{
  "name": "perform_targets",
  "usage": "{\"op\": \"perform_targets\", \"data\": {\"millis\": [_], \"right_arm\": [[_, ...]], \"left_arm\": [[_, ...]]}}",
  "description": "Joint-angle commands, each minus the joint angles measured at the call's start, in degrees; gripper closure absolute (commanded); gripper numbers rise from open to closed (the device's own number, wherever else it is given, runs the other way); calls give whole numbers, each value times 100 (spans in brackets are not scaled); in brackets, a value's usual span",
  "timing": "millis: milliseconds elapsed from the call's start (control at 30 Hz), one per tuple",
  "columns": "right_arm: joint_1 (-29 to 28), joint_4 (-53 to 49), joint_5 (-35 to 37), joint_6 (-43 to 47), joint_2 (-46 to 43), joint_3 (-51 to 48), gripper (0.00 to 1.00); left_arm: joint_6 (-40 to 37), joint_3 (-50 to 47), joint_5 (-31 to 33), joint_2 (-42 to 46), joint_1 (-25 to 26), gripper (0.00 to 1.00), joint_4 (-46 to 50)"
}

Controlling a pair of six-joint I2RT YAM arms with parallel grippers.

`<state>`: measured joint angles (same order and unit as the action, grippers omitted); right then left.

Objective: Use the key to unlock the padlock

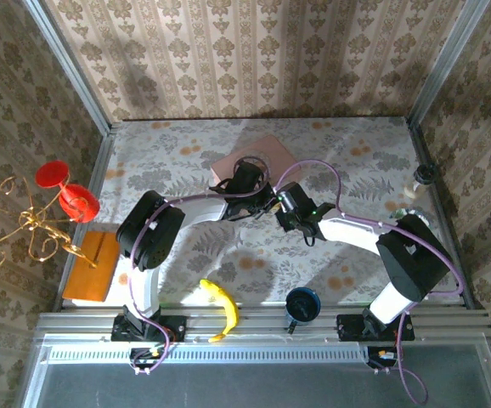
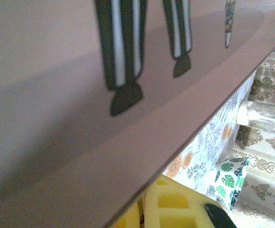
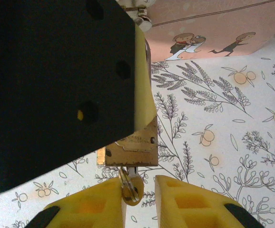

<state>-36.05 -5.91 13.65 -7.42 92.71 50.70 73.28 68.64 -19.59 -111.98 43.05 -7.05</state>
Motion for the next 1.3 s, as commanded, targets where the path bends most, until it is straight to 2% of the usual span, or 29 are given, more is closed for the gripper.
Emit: {"op": "perform_targets", "data": {"millis": [0,400,600,767,1033,1267], "right_arm": [[-69,215,326,250,263,177,79],[-9,233,-58,168,288,182,100],[306,190,-881,-116,182,109,100],[485,223,-1284,-211,83,50,100],[1206,569,-2868,-601,-87,-174,100],[1748,987,-4400,-1150,254,-165,100]], "left_arm": [[232,-70,-516,-7,97,100,122],[249,-196,-569,27,98,100,38],[296,-349,-597,71,73,100,-67],[310,-395,-633,89,69,100,-121],[321,-439,-668,131,72,100,-193],[354,-457,-677,124,72,100,-267]]}}
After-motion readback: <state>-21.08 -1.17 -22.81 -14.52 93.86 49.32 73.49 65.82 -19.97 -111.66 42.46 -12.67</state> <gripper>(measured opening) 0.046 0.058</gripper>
